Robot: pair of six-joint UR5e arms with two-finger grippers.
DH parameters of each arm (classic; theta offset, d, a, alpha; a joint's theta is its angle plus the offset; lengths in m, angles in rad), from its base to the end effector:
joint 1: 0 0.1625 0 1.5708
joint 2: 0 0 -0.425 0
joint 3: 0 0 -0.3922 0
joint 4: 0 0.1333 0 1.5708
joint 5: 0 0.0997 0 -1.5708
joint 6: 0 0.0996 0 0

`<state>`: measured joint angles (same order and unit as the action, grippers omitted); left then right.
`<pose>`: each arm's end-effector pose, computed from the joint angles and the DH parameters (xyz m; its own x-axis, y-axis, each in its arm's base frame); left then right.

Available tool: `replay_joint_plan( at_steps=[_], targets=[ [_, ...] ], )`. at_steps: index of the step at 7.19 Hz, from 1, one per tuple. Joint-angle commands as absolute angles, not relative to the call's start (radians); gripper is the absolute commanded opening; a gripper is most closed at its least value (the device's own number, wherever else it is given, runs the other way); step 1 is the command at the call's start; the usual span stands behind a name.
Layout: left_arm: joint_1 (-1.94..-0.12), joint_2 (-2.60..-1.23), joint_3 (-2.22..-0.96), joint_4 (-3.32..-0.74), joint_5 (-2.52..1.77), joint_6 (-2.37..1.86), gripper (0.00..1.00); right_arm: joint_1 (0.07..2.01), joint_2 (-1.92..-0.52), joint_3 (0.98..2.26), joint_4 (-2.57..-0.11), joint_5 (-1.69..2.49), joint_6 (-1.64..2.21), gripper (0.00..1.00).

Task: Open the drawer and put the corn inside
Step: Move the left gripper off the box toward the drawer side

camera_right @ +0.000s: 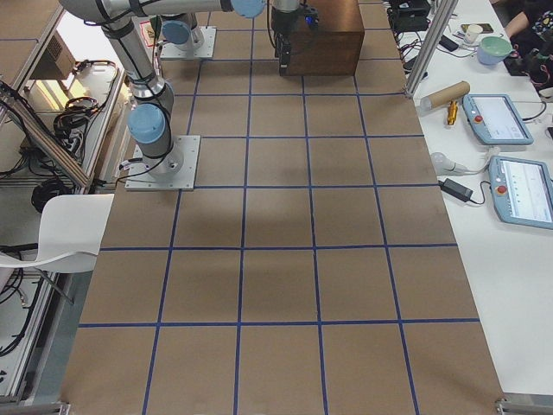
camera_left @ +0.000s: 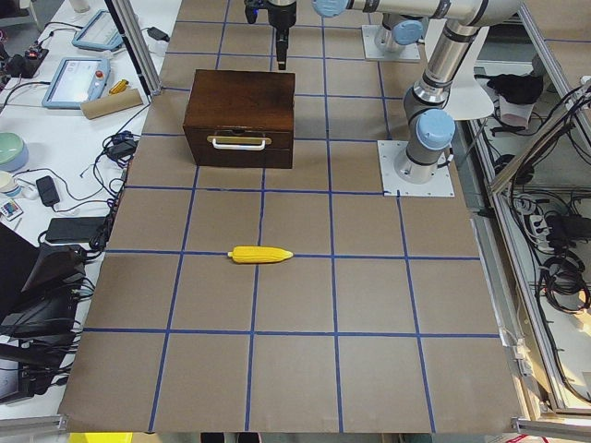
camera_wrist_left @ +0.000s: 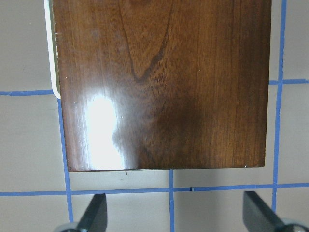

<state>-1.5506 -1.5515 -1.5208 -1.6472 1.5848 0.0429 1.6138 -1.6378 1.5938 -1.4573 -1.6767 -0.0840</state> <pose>-0.1221 -0.4846 0.5143 -0.9996 0.0228 -0.0137 0.0227 0.9997 0.0077 0.1423 -0.4502 0.4981 -0.9861 -0.1335 0.0993 -0.1261 0.9889 0.0780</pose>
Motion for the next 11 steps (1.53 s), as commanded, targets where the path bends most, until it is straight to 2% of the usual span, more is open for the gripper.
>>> replay_joint_plan(
  at_steps=[1, 8, 11],
  targets=[
    [-1.502, -1.549, -1.519, -1.647, 1.588, 0.058, 1.0, 1.614, -1.638, 1.594, -1.457, -1.677, -0.083, 1.0],
    [-1.105, -1.577, -1.516, -1.661, 1.589, 0.315, 1.0, 1.614, -1.637, 1.594, -1.457, -1.677, -0.083, 1.0],
    [-0.997, -1.693, -1.519, -1.617, 1.588, 0.502, 1.0, 1.614, -1.638, 1.594, -1.457, -1.677, -0.084, 1.0]
  ],
)
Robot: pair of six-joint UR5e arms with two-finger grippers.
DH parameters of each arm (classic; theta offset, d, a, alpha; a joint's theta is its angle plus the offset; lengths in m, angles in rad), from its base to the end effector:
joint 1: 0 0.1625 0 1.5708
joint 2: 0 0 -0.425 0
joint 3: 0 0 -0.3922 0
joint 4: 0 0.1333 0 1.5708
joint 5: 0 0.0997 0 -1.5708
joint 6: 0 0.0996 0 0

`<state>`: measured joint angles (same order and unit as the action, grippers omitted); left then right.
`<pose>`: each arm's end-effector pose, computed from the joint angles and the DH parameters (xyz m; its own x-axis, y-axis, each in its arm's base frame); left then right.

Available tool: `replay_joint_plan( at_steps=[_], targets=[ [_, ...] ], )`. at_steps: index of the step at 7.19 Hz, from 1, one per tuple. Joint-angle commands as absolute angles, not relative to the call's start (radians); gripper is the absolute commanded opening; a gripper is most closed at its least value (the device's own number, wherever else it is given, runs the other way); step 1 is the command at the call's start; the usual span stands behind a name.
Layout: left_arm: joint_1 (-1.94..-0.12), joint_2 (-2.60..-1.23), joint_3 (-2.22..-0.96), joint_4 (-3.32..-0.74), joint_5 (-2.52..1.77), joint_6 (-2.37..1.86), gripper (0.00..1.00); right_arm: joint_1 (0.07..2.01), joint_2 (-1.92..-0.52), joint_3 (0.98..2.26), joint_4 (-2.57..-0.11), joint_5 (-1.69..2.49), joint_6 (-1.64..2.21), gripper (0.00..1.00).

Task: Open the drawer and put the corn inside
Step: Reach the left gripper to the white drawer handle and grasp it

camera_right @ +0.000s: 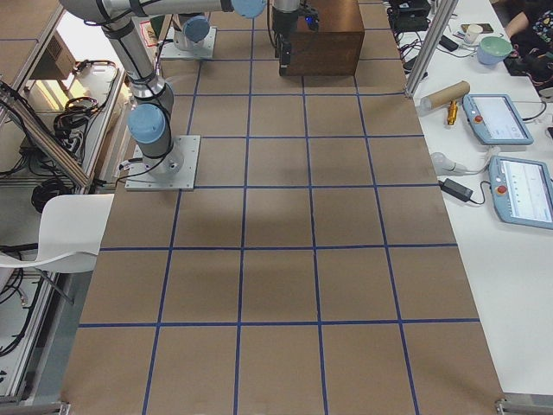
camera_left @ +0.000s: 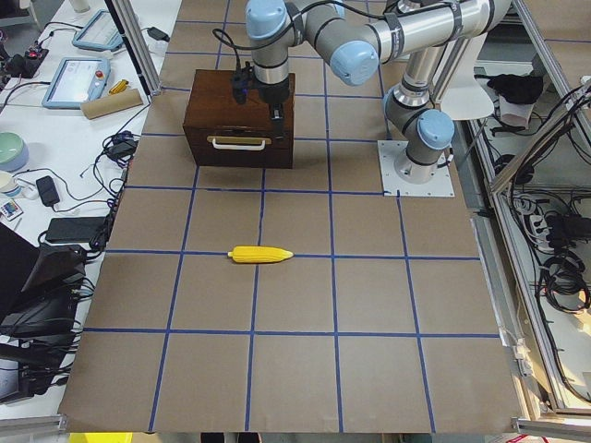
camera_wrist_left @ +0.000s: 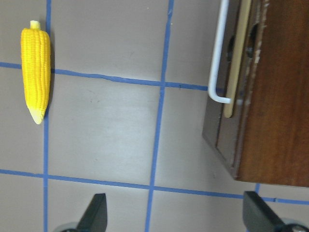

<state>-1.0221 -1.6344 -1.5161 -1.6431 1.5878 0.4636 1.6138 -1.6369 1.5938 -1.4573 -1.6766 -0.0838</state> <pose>0.1540 -0.5042 0.4758 -0.9961 -0.0851 0.0211 -0.0832 0.9933 0.0801 0.1423 -0.4505 0.4977 -0.9861 -0.1334 0.0991 -0.1259 0.9889 0.0789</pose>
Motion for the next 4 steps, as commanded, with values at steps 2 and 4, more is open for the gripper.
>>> replay_joint_plan(
  at_steps=[2, 4],
  targets=[
    [-0.999, -1.814, -1.529, -1.525, 1.588, 0.495, 1.0, 1.614, -1.637, 1.594, -1.457, -1.677, -0.083, 1.0],
    [-0.999, -1.931, -1.529, -1.424, 1.588, 0.497, 1.0, 1.614, -1.638, 1.594, -1.457, -1.677, -0.083, 1.0]
  ],
)
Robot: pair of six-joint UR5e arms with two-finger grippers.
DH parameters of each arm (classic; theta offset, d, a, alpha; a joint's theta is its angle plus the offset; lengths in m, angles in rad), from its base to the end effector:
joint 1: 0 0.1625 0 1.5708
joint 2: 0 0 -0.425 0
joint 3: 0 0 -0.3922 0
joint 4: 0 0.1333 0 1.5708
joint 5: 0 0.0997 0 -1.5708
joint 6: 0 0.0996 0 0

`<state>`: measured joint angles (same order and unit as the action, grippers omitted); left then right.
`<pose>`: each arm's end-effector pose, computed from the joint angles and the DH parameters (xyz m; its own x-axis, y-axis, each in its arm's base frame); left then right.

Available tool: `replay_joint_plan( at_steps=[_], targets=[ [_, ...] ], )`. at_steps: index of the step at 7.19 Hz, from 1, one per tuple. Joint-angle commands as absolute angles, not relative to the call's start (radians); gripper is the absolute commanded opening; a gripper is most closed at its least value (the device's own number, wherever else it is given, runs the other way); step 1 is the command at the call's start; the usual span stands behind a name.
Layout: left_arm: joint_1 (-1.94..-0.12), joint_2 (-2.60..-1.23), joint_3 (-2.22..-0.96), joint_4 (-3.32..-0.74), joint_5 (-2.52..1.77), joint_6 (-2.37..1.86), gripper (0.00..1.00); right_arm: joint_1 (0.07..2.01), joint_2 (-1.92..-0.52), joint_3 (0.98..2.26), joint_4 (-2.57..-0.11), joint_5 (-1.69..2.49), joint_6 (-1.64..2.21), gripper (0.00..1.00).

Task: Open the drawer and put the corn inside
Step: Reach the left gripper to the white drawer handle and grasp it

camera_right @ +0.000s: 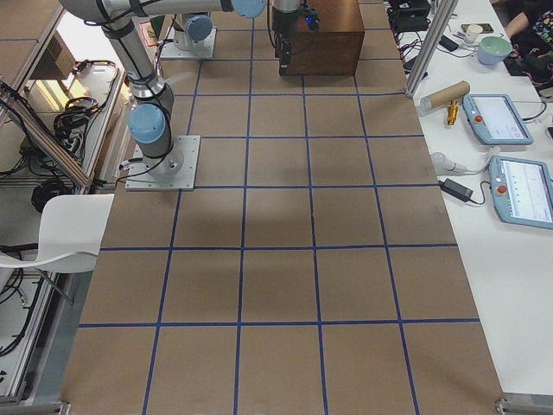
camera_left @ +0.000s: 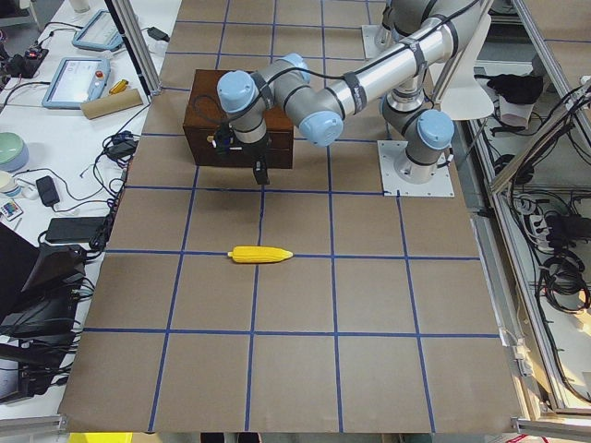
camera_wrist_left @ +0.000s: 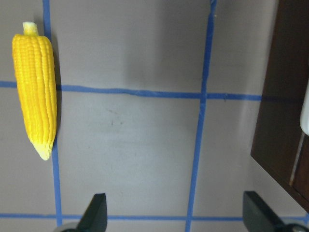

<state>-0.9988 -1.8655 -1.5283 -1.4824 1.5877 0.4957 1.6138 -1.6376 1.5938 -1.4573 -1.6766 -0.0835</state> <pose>0.2062 -0.5634 0.3568 -0.9949 -0.0795 0.0629 -0.0692 0.9860 0.1514 0.1423 -0.4503 0.4980 -0.9861 -0.1330 0.0992 -0.1256 0.9890 0.0782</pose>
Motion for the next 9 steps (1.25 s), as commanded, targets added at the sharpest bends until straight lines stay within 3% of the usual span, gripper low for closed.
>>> replay_joint_plan(
  at_steps=[1, 9],
  targets=[
    [-0.999, -1.963, -1.528, -1.396, 1.585, 0.494, 1.0, 1.614, -1.637, 1.594, -1.457, -1.677, -0.084, 1.0],
    [-1.103, -1.982, -1.514, -1.419, 1.255, 0.566, 1.0, 1.614, -1.638, 1.594, -1.457, -1.677, -0.083, 1.0]
  ],
)
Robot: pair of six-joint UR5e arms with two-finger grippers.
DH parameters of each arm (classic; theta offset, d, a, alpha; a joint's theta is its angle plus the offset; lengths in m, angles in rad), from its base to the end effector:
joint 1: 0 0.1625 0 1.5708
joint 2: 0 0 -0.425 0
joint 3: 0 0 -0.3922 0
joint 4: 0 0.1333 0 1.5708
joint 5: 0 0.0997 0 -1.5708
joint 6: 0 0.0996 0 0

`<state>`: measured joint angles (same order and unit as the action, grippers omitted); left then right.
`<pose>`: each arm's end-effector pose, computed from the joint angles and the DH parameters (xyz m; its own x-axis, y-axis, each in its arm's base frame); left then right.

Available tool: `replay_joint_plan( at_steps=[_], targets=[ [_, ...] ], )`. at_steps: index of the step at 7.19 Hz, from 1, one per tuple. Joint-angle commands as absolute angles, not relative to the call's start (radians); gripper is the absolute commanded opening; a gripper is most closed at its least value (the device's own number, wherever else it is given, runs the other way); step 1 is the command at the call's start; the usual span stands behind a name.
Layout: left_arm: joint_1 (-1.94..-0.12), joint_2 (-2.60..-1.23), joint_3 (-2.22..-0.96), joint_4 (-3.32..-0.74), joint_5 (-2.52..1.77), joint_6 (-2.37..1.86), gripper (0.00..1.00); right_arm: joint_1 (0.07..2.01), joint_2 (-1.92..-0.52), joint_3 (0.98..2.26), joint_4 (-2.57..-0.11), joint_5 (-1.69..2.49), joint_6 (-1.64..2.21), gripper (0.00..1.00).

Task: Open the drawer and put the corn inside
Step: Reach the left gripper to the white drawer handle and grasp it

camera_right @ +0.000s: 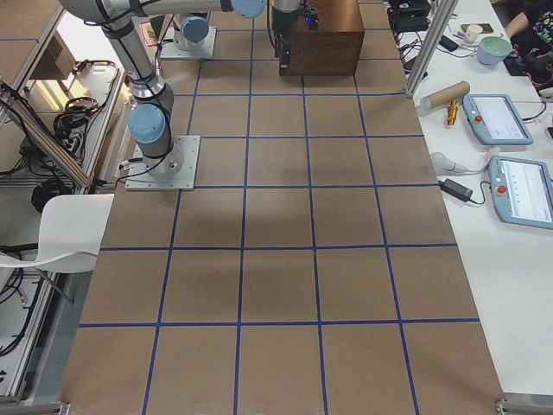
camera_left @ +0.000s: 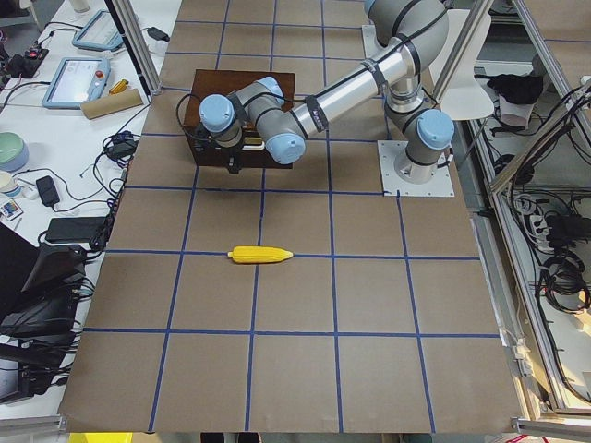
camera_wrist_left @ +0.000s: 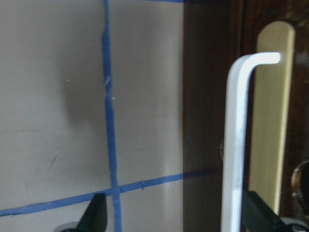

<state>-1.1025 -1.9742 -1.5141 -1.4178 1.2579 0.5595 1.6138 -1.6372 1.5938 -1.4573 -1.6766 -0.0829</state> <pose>0.1314 -0.6231 0.3079 -0.9320 0.0560 0.3582 0.0610 0.9981 0.0028 0.1423 -0.4504 0.4978 -0.9862 -0.1325 0.0992 -0.1250 0.9890 0.0785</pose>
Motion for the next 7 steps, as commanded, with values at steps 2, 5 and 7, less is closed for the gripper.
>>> replay_joint_plan(
  at_steps=[2, 5, 7],
  targets=[
    [-1.103, -1.996, -1.516, -1.419, 1.255, 0.565, 1.0, 1.614, -1.638, 1.594, -1.457, -1.677, -0.084, 1.0],
    [-1.106, -2.035, -1.516, -1.416, 1.256, 0.557, 1.0, 1.614, -1.637, 1.594, -1.457, -1.677, -0.084, 1.0],
    [-1.106, -2.049, -1.516, -1.408, 1.258, 0.555, 1.0, 1.614, -1.638, 1.594, -1.457, -1.677, -0.083, 1.0]
  ],
)
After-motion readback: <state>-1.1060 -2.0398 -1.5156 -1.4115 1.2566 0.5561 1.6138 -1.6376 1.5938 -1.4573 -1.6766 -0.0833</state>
